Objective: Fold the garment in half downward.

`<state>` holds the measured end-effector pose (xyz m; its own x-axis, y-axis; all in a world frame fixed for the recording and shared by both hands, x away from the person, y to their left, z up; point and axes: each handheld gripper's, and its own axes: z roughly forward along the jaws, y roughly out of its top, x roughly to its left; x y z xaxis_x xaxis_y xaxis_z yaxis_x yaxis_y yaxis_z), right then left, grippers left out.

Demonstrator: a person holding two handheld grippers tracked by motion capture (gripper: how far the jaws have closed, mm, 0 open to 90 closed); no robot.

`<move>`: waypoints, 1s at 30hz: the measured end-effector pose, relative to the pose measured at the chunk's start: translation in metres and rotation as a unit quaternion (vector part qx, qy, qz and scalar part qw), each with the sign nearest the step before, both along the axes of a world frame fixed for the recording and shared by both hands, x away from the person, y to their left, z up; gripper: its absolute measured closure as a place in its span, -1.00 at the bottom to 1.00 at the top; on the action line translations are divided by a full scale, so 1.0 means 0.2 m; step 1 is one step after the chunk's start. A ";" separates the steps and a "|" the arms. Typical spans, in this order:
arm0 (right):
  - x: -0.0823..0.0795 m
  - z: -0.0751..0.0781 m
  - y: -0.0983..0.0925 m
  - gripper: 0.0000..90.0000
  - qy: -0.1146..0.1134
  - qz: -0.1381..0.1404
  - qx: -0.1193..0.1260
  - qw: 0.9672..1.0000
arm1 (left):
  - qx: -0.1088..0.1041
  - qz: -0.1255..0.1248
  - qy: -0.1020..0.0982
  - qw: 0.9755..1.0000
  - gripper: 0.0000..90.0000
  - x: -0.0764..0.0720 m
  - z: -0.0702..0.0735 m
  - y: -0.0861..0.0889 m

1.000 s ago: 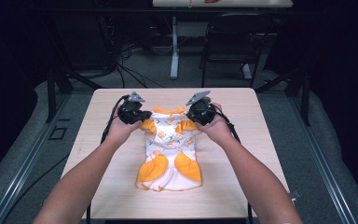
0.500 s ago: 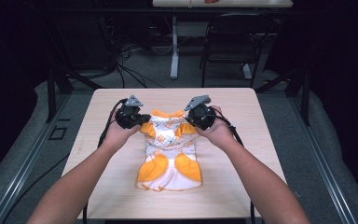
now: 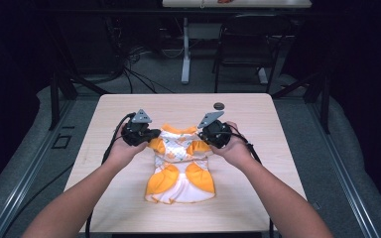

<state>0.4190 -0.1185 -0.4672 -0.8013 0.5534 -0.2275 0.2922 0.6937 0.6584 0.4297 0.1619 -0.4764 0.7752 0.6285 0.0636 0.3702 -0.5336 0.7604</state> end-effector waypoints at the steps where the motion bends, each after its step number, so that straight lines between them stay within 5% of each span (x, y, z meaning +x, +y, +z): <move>1: -0.01 -0.01 0.00 0.98 0.002 0.002 -0.001 1.000 | 0.001 -0.003 0.000 1.000 0.98 -0.01 0.00 0.00; 14: -0.17 -0.08 0.01 0.98 0.020 0.034 -0.018 0.999 | -0.012 -0.021 0.017 1.000 0.98 -0.17 -0.12 0.04; 18: -0.22 -0.09 0.01 0.98 0.032 0.037 -0.005 0.999 | -0.009 -0.028 0.018 0.999 0.98 -0.22 -0.15 0.04; 26: -0.31 -0.16 0.01 0.98 0.031 0.050 -0.028 0.998 | -0.021 -0.038 0.023 0.999 0.98 -0.33 -0.23 0.06; 30: -0.34 -0.21 -0.01 0.98 0.043 0.046 -0.009 0.998 | -0.027 -0.041 0.021 0.999 0.97 -0.38 -0.27 0.06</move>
<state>0.3508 -0.1201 -0.5092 -0.8660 0.4721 -0.1645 0.2814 0.7322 0.6202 0.3547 0.1747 -0.5302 0.8249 0.5653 -0.0023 0.3601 -0.5225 0.7729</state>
